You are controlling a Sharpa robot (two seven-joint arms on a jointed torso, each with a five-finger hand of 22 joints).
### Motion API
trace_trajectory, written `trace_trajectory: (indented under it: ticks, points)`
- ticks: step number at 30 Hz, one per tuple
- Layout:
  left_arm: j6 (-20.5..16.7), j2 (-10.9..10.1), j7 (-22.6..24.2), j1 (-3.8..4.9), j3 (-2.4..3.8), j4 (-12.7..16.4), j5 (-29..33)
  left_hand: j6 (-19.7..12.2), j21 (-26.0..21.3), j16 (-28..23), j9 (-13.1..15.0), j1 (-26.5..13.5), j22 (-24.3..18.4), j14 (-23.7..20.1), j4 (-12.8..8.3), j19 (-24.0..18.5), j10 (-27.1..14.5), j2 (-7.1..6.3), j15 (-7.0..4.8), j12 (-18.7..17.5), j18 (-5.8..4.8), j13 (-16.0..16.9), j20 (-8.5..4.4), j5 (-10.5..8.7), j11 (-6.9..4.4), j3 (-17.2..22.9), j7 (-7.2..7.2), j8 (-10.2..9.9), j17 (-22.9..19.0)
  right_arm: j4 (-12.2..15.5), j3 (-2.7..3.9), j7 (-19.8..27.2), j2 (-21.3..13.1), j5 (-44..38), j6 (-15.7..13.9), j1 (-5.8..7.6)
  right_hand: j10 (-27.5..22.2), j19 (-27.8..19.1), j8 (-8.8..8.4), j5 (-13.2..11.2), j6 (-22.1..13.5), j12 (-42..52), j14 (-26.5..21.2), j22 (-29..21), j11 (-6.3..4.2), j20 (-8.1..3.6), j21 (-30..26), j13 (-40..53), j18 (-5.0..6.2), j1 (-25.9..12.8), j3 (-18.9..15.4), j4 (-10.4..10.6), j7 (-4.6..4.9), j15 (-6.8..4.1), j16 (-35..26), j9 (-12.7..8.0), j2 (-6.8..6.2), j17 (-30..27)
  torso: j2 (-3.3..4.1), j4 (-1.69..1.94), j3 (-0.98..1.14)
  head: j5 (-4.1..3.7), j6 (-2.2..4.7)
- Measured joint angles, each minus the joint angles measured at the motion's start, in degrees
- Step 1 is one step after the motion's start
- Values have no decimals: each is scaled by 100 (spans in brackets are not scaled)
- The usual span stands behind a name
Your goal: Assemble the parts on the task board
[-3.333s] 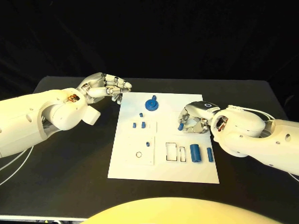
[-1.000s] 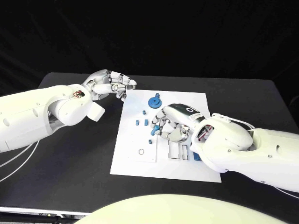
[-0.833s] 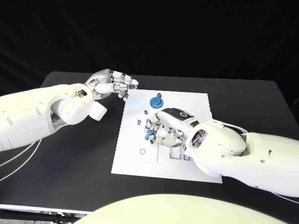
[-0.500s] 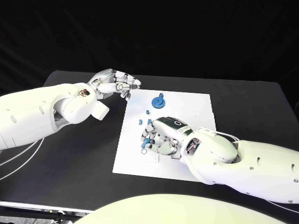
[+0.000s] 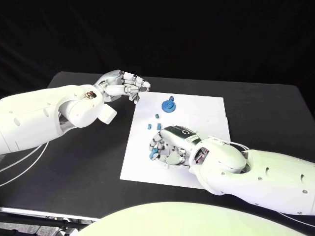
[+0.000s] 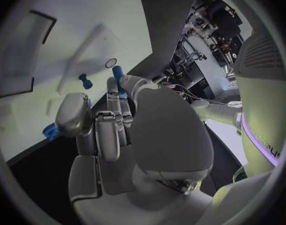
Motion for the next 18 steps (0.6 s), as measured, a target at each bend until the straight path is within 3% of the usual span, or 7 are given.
trace_trajectory:
  ticks: [18]
  points:
    - [2, -4, -7, 0, -1, -1, 0, 0, 0, 0, 9, 0, 6, 0, 0, 0, 0, 0, 0, 0, 0, 0, 0, 0, 0, 0, 0, 0, 0, -96, -12, -146, 52, -167, 241, -13, 8, 0, 66, -22, -39, -31, 0, 0, 9, 0, -21, -1, 1, -14, 15, -17, 12, 0, 0, 2, -16, -1, -1, -2, 1, 6, -8]
